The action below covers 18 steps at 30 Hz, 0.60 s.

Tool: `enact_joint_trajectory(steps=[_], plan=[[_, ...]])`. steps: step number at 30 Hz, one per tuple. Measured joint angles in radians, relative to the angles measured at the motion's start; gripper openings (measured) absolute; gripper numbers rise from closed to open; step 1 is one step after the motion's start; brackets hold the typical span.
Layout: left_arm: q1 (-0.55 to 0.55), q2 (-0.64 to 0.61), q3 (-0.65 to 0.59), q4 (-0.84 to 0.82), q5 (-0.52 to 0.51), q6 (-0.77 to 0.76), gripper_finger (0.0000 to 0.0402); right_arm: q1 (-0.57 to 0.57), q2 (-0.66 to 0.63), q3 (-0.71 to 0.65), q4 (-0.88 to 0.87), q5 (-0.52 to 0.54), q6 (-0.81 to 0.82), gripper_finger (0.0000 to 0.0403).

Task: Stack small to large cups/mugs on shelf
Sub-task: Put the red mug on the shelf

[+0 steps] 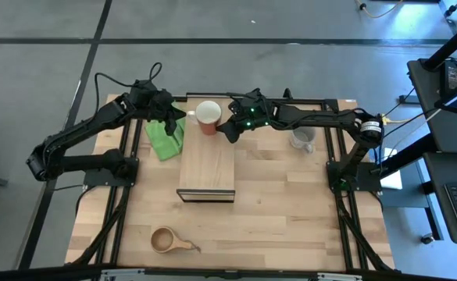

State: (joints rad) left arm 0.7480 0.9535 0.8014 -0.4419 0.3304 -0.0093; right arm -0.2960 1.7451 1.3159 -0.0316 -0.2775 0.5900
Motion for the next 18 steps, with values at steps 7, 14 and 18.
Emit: enact_joint_trajectory(steps=[7, 14, 18], plan=[[0.000, 0.000, 0.000, 0.000, 0.006, 0.014, 0.0014, 0.005, 0.000, 0.000, -0.003, -0.010, 0.010, 0.0003], [0.000, 0.002, 0.000, 0.000, 0.003, 0.023, 0.0014, 0.054, 0.000, 0.000, -0.003, -0.010, 0.034, 0.0003], [0.000, 0.002, 0.000, 0.001, 0.001, 0.037, 0.0014, 0.059, 0.000, 0.000, -0.005, 0.005, 0.035, 0.0003]])
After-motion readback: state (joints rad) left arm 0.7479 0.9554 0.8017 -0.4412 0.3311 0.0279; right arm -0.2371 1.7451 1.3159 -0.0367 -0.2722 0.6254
